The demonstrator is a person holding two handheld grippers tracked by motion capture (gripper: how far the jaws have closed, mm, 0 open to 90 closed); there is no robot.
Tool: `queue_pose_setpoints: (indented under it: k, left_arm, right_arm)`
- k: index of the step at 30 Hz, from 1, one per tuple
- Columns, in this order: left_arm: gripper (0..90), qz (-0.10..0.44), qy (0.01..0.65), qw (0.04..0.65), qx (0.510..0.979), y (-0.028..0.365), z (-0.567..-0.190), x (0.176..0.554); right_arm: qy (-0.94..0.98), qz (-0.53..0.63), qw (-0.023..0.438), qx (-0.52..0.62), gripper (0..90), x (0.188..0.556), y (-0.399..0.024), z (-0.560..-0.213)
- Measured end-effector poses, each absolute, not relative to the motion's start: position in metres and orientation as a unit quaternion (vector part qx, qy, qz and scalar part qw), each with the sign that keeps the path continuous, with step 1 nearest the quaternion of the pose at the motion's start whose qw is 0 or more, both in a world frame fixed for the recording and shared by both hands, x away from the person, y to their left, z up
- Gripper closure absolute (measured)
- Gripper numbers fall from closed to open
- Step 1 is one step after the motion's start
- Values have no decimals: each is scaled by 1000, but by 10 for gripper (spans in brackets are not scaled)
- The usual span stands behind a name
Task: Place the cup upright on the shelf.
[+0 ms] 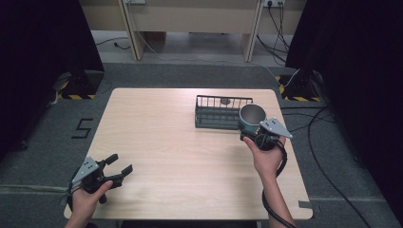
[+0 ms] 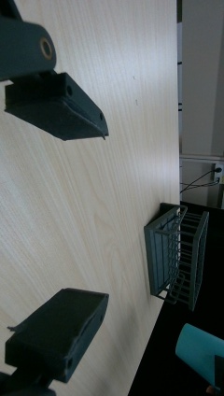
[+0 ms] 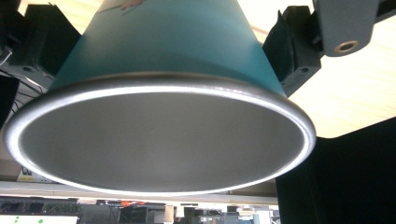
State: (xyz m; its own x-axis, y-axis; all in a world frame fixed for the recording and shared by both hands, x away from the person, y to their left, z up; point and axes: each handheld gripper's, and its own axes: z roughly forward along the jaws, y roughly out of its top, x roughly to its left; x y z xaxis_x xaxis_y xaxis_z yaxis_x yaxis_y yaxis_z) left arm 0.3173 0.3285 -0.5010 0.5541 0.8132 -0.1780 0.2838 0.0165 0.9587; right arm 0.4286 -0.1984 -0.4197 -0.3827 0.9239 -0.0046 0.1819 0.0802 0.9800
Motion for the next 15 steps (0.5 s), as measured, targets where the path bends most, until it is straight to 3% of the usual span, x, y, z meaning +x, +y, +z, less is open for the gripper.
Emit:
queue_pose_setpoints:
  k: [15]
  left_arm:
    - [162,226,413,583,662,329,-501,317]
  right_arm:
    - [640,524,356,434,173,445,-196,-413]
